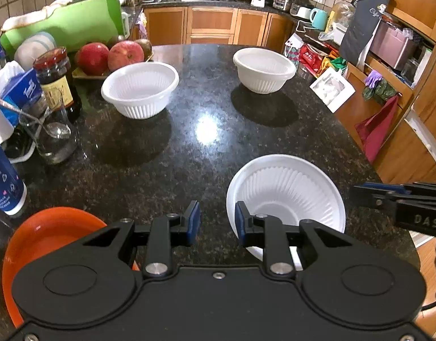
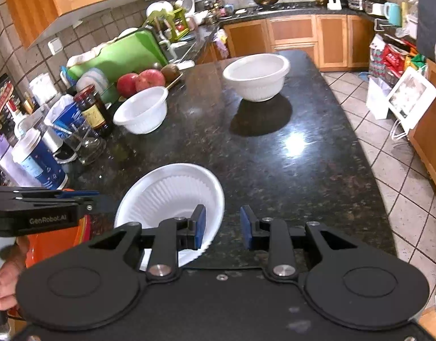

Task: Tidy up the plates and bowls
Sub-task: 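Lower the white bowl onto the counter and open the left tool, then move the left tool to another white bowl and close on its rim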

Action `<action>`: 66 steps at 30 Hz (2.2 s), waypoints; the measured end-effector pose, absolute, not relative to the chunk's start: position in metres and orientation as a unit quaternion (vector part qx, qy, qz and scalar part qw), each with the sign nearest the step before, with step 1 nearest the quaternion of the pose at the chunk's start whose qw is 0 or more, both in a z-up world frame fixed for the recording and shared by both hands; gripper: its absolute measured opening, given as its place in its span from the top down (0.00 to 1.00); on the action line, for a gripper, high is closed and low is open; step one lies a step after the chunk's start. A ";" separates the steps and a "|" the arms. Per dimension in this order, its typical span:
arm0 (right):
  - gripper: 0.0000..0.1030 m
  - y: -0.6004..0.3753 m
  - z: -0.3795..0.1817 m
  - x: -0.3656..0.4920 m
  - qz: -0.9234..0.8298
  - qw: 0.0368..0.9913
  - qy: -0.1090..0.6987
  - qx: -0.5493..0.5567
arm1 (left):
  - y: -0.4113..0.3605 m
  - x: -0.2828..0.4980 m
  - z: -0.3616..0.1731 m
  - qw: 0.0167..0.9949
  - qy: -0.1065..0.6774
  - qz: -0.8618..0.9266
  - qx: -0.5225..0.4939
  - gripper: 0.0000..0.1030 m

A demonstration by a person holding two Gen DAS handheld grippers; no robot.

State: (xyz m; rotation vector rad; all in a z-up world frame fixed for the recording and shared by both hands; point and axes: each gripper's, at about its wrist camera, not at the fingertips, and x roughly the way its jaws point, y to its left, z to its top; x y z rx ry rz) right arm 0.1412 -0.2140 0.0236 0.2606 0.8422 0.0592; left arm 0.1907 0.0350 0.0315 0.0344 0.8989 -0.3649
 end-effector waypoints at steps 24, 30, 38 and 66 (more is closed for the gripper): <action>0.66 -0.328 0.052 0.124 -0.125 0.916 0.380 0.028 | 0.001 0.234 0.060 0.901 0.390 -0.187 0.035 0.68; 0.66 -0.350 0.052 0.163 -0.089 0.918 0.384 0.036 | -0.006 0.253 0.066 0.908 0.385 -0.160 0.031 0.67; 0.66 -0.368 0.056 0.225 -0.025 0.917 0.396 0.041 | 0.003 0.279 0.069 0.915 0.389 -0.102 0.010 0.68; 0.66 -0.384 0.042 0.430 0.097 0.887 0.449 0.048 | -0.080 0.411 0.052 0.882 0.463 -0.086 0.003 0.67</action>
